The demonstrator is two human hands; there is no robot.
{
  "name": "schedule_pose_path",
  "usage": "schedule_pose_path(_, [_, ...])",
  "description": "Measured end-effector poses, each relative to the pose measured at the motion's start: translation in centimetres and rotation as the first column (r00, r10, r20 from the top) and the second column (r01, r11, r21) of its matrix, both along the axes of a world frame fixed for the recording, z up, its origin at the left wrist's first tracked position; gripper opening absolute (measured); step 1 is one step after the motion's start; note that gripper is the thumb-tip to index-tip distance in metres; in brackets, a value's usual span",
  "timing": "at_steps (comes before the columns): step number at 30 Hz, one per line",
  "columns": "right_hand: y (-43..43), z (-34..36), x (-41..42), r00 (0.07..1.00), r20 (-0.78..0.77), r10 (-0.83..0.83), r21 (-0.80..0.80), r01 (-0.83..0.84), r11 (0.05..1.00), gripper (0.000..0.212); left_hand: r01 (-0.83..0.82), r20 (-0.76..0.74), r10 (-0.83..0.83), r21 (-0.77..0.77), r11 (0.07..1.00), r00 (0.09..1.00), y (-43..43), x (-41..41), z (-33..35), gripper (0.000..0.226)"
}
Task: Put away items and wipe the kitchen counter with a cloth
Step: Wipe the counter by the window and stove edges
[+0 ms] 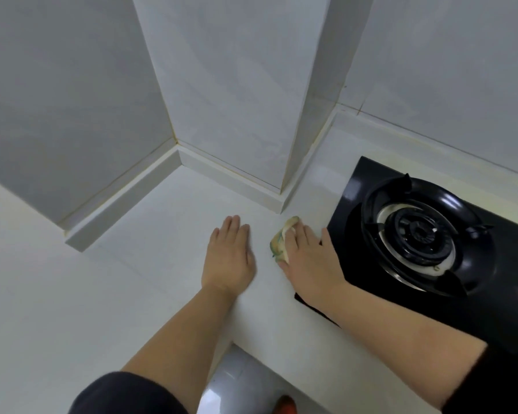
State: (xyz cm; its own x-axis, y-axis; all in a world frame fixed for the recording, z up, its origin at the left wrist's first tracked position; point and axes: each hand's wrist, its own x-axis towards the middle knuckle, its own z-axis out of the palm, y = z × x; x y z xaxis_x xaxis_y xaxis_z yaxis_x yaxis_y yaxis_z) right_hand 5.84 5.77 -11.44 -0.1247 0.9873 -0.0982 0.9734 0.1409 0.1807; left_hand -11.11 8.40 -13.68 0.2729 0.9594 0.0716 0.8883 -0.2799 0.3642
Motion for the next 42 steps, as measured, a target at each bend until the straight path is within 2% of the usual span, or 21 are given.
schedule_pose_path(3, [3.9,0.0,1.0,0.998,0.01,-0.068,-0.028,0.069,0.997,0.056,0.016,-0.172,-0.033,-0.101,0.995,0.985,0.5,0.3,-0.2,0.076])
schedule_pose_path(6, [9.8,-0.2,4.4,0.973,0.009,-0.229,0.029,0.229,0.973,0.051,0.014,-0.248,-0.045,-0.123,0.992,0.968,0.7,0.3,-0.6,0.064])
schedule_pose_path(9, [13.7,-0.9,5.9,0.949,-0.18,-0.26,0.044,0.272,0.961,0.045,0.015,-0.274,-0.047,-0.12,0.993,0.961,0.9,0.3,-0.7,0.062])
schedule_pose_path(12, [11.5,-1.1,3.4,0.946,-0.288,-0.147,0.112,0.186,0.976,0.041,0.016,-0.296,-0.054,-0.132,0.991,0.954,1.0,0.5,-0.9,0.063])
schedule_pose_path(15, [4.7,-1.2,1.6,0.939,-0.338,0.059,0.091,-0.03,0.995,0.046,0.016,-0.309,-0.058,-0.136,0.991,0.949,0.9,0.4,-0.7,0.068])
schedule_pose_path(18, [3.3,-0.8,3.3,0.965,-0.206,0.161,0.103,-0.142,0.984,0.047,0.016,-0.296,-0.056,-0.134,0.991,0.954,0.8,0.4,-0.7,0.07])
schedule_pose_path(20, [6.7,-0.2,5.1,0.998,-0.057,-0.009,0.121,0.016,0.993,0.039,0.023,-0.29,-0.06,-0.128,0.991,0.955,0.9,0.3,-0.7,0.075])
schedule_pose_path(23, [11.9,1.1,6.3,0.959,0.022,-0.283,0.112,0.279,0.954,0.034,0.022,-0.286,-0.056,-0.122,0.992,0.957,1.0,0.4,-0.8,0.071])
schedule_pose_path(26, [12.9,0.7,4.9,0.939,-0.034,-0.341,0.103,0.343,0.934,0.032,0.012,-0.291,-0.047,-0.119,0.993,0.956,1.0,0.6,-0.7,0.062])
schedule_pose_path(28, [10.6,0.1,3.5,0.952,-0.084,-0.295,0.124,0.304,0.945,0.033,0.013,-0.288,-0.044,-0.11,0.994,0.956,1.1,0.6,-0.7,0.061])
schedule_pose_path(31, [5.8,-0.5,1.6,0.971,-0.176,-0.159,0.167,0.188,0.968,0.034,0.028,-0.196,-0.047,-0.103,0.994,0.98,1.1,0.3,-0.5,0.059])
schedule_pose_path(33, [2.6,-0.6,0.5,0.969,-0.238,-0.07,0.194,0.118,0.974,0.032,0.007,0.067,-0.001,-0.09,0.996,0.998,0.4,-0.2,-0.1,0.06])
schedule_pose_path(35, [-0.5,-0.9,-0.7,0.956,-0.292,0.038,0.231,0.033,0.972,0.028,-0.059,0.328,0.097,-0.123,0.991,0.94,-0.3,-1.1,0.3,0.062])
schedule_pose_path(36, [-1.9,-1.2,-1.3,0.944,-0.321,0.082,0.268,0.007,0.964,0.028,-0.084,0.391,0.134,-0.142,0.986,0.91,-0.7,-1.6,0.5,0.062])
schedule_pose_path(38, [-4.7,-1.5,-2.8,0.918,-0.374,0.132,0.295,-0.017,0.955,0.032,-0.099,0.419,0.165,-0.175,0.98,0.893,-1.7,-2.4,0.7,0.062])
schedule_pose_path(42, [-10.0,-1.9,-4.2,0.898,-0.419,0.137,0.224,-0.044,0.974,0.042,-0.035,0.338,0.086,-0.154,0.987,0.937,-4.8,-2.4,0.9,0.058])
